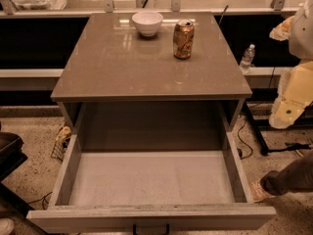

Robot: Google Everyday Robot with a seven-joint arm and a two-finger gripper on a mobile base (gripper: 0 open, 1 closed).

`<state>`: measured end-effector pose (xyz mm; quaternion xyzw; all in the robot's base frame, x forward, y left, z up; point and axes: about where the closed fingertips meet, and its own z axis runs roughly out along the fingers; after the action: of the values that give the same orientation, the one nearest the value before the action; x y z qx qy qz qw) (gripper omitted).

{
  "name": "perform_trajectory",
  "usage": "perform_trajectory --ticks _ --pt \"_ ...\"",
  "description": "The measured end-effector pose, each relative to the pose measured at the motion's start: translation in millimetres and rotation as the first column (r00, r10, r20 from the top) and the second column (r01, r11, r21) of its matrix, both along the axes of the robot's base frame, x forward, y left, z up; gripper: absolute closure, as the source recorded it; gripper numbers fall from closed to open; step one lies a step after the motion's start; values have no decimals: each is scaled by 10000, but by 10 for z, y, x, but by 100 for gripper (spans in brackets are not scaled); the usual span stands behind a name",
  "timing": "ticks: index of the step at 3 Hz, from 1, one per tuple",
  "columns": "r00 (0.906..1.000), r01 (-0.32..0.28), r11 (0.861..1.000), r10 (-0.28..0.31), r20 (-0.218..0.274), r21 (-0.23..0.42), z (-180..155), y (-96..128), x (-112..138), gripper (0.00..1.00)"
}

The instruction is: Close top drawer

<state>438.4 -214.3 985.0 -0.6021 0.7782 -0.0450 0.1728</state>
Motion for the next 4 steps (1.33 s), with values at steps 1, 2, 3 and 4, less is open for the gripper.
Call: perform_trajectory --ticks 1,2,3,4 --pt "10000 0 10000 0 2 0 1 0 0 0" --pt "10000 9 9998 -10 75 196 -134 -61 -101 0" --pt "9998 33 9987 -42 172 506 -397 -168 -300 13" --pt "9997 167 9965 -180 154 819 -899 -315 -562 36"
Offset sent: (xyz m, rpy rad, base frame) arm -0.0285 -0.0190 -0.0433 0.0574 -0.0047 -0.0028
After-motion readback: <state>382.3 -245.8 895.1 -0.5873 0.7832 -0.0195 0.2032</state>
